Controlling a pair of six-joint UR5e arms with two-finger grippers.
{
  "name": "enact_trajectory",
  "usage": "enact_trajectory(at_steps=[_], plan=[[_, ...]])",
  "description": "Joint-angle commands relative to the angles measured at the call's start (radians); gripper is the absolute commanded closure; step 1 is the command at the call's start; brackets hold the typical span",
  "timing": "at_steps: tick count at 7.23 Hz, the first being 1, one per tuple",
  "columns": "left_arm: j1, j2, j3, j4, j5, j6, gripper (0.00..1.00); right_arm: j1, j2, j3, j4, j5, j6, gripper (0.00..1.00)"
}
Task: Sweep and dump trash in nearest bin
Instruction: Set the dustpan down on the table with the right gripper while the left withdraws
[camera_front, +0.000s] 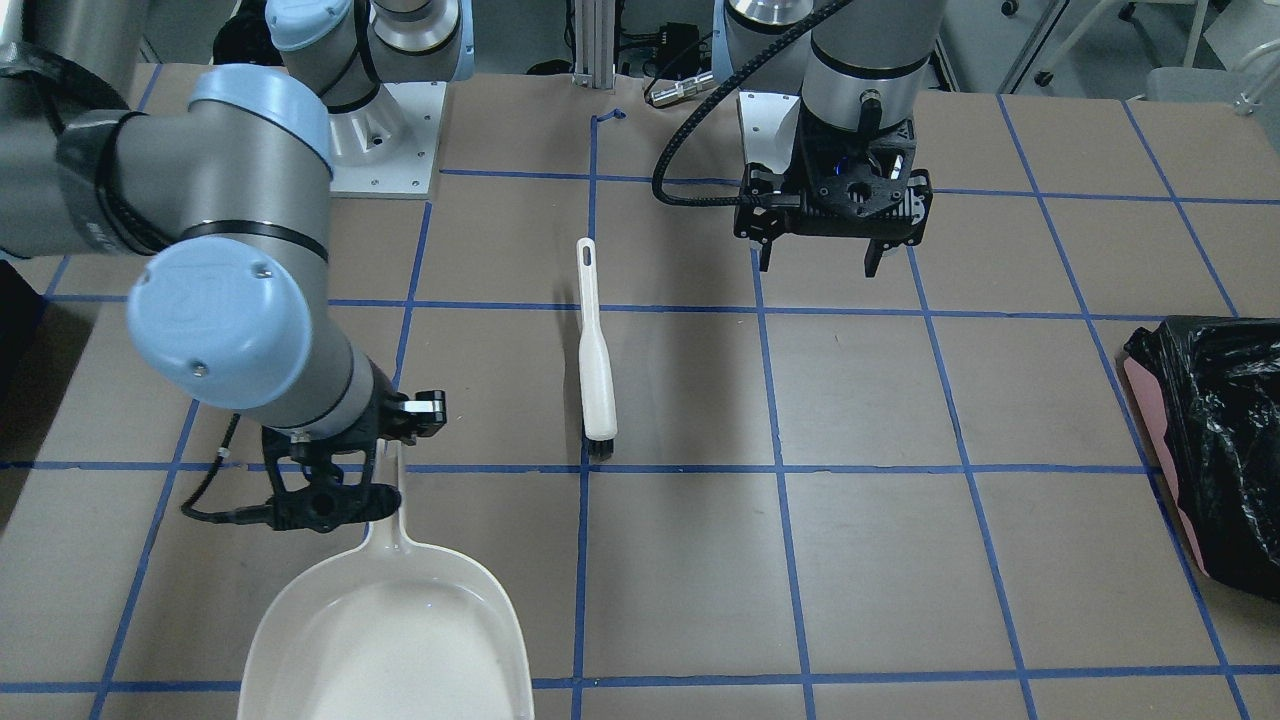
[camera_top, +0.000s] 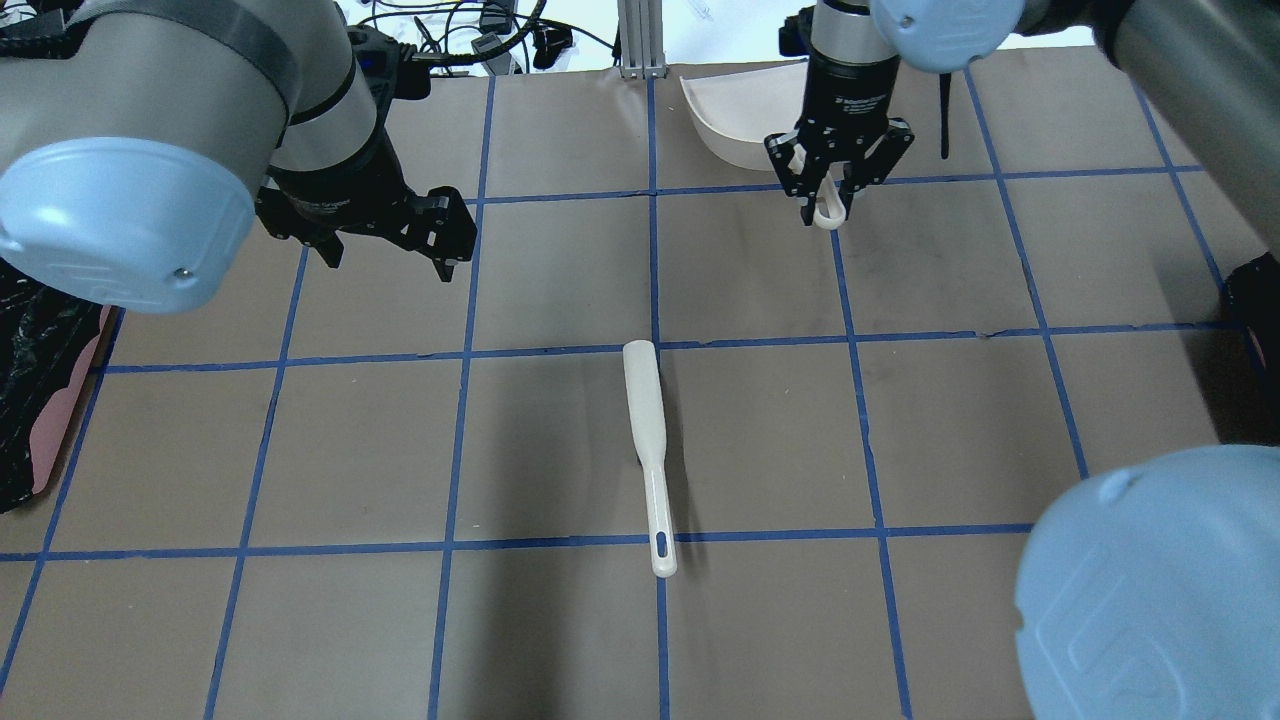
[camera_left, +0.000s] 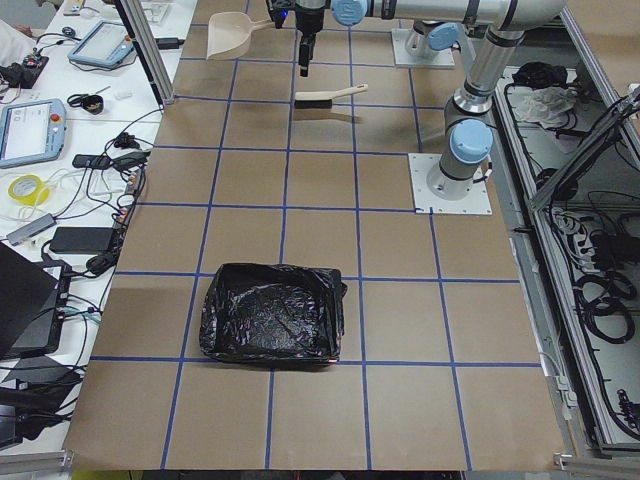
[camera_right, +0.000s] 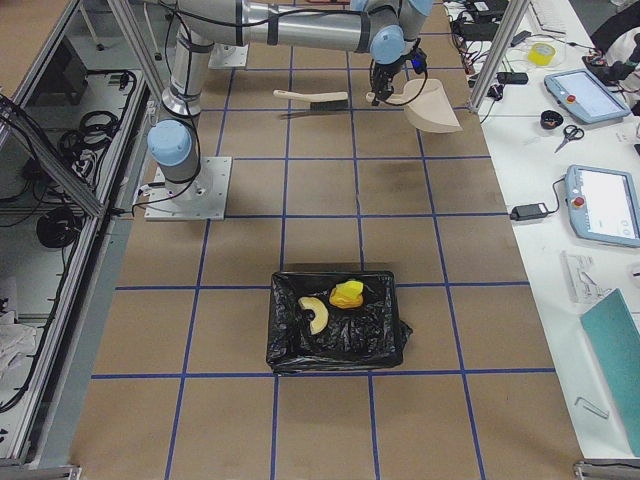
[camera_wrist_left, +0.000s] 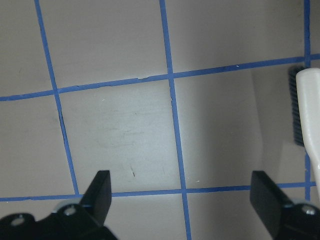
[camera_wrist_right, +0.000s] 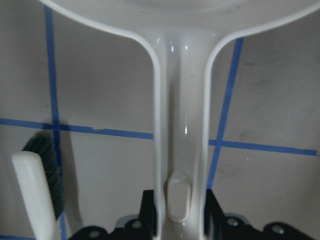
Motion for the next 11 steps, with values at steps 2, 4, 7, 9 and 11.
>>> enact_trajectory(at_steps=[2, 4, 7, 9, 11], plan=[[0.056, 0.048, -0.005, -0.006, -0.089, 0.062, 0.0, 0.11, 0.088, -0.079, 0.0, 0.039, 0.082, 1.0], [0.075, 0.066, -0.019, -0.014, -0.079, 0.107, 0.0, 0.142, 0.112, -0.073, -0.006, 0.091, 0.113, 1.0], [0.076, 0.075, -0.029, -0.014, -0.077, 0.107, 0.0, 0.168, 0.118, -0.026, -0.009, 0.094, 0.114, 1.0], [0.076, 0.086, -0.029, -0.036, -0.08, 0.106, 0.0, 0.173, 0.138, -0.021, -0.008, 0.096, 0.128, 1.0], [0.079, 0.092, -0.029, -0.046, -0.077, 0.101, 0.0, 0.173, 0.144, -0.021, -0.009, 0.113, 0.153, 1.0]])
